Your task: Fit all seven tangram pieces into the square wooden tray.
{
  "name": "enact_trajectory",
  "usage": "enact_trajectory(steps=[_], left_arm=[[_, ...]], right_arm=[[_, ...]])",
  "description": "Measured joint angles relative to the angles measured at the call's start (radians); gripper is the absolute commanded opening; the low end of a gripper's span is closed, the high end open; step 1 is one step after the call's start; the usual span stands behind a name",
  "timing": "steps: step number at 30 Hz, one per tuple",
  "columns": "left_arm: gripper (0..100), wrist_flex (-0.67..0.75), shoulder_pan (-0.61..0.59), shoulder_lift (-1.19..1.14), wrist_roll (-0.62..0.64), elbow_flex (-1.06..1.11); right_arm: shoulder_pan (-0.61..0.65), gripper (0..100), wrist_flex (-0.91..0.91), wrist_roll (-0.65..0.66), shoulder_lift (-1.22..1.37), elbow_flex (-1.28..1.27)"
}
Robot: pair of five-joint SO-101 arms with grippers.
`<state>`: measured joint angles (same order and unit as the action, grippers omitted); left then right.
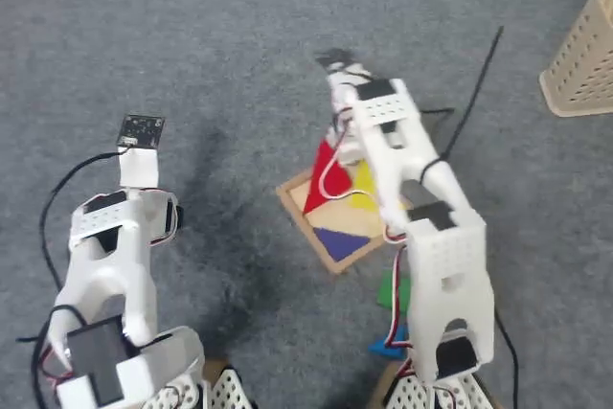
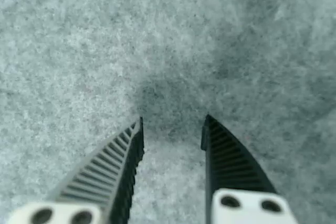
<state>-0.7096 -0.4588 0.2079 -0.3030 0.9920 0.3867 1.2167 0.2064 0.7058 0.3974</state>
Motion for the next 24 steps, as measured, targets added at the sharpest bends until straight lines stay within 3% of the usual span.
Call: enact_trajectory(steps=[5, 14, 18, 24], left_arm=[[18, 0.000, 0.000, 0.000, 0.000, 0.000], [18, 0.000, 0.000, 0.000, 0.000, 0.000], [18, 0.000, 0.000, 0.000, 0.000, 0.000], [18, 0.000, 0.000, 0.000, 0.000, 0.000]], right_arm=[[0.101, 15.4, 0.046, 0.043, 0.021, 0.137], [0.163, 14.7, 0.316, 0.043, 0.021, 0.474], [0.241, 9.3, 0.365, 0.032, 0.021, 0.499], [0.258, 2.4, 0.368, 0.012, 0.021, 0.500]])
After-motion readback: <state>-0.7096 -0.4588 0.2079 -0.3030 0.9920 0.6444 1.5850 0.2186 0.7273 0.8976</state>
